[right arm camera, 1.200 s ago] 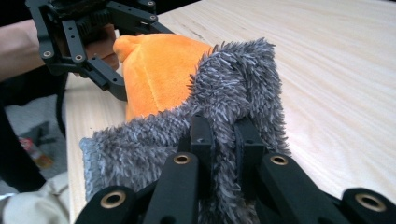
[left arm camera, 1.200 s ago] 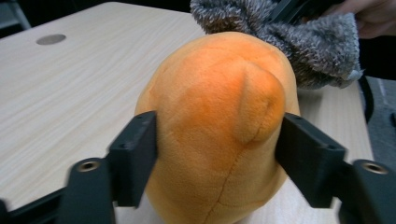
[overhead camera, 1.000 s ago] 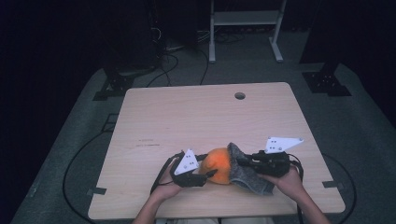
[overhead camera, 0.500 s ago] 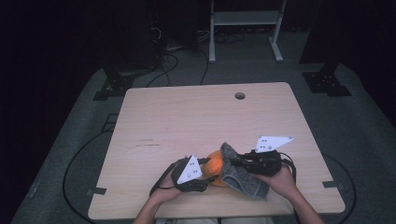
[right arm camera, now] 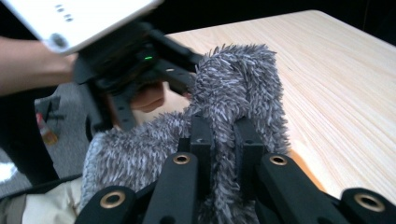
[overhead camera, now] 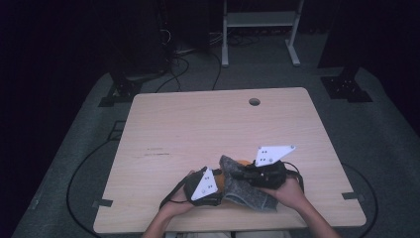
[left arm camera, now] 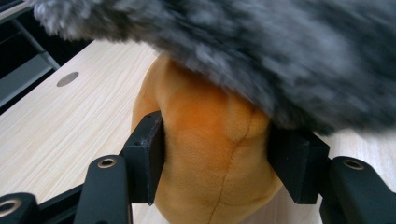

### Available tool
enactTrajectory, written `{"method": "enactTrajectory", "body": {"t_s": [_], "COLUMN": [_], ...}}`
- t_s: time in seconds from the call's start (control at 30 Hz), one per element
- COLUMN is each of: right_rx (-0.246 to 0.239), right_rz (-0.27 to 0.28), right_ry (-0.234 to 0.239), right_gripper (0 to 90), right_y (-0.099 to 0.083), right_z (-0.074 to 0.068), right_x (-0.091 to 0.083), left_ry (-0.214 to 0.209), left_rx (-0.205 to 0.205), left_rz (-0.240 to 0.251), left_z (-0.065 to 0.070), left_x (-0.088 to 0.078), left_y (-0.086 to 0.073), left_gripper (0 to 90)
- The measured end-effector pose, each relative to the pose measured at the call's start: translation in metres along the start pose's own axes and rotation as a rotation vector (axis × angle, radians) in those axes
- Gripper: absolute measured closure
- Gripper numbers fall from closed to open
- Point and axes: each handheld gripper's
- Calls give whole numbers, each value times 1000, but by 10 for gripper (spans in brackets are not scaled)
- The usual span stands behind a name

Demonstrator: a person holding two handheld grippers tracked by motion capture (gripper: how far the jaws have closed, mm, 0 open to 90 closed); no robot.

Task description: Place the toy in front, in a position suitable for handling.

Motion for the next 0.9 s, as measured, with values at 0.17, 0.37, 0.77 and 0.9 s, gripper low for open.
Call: {"method": "enactTrajectory", "body": {"t_s": [0.17, 0.37, 0.77, 0.9], "right_rx": [86, 164, 147, 65], "right_rz": [7, 26, 24, 30], "right_ry": [-28, -47, -55, 1], "right_gripper": [809, 808, 808, 807], "right_y": [-12, -40, -42, -24], "right_z": [23, 34, 27, 7], "right_x": [-6, -17, -25, -15], "left_ry": [-21, -44, -61, -35], "left_rx": [-23, -120, -252, -244], "left_rz": [-14, -7, -18, -32], "left_z": [-4, -13, -17, -18], "left_x": [-4, -6, -3, -3], "left_y": [-7, -18, -11, -13], "left_gripper": [403, 393, 324, 342]}}
Point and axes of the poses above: each handheld gripper's, and its own axes: x roughly forward along the jaws, y roughly out of its top, z roughly to its right, and after that the axes turned 4 degrees about x, right-handed
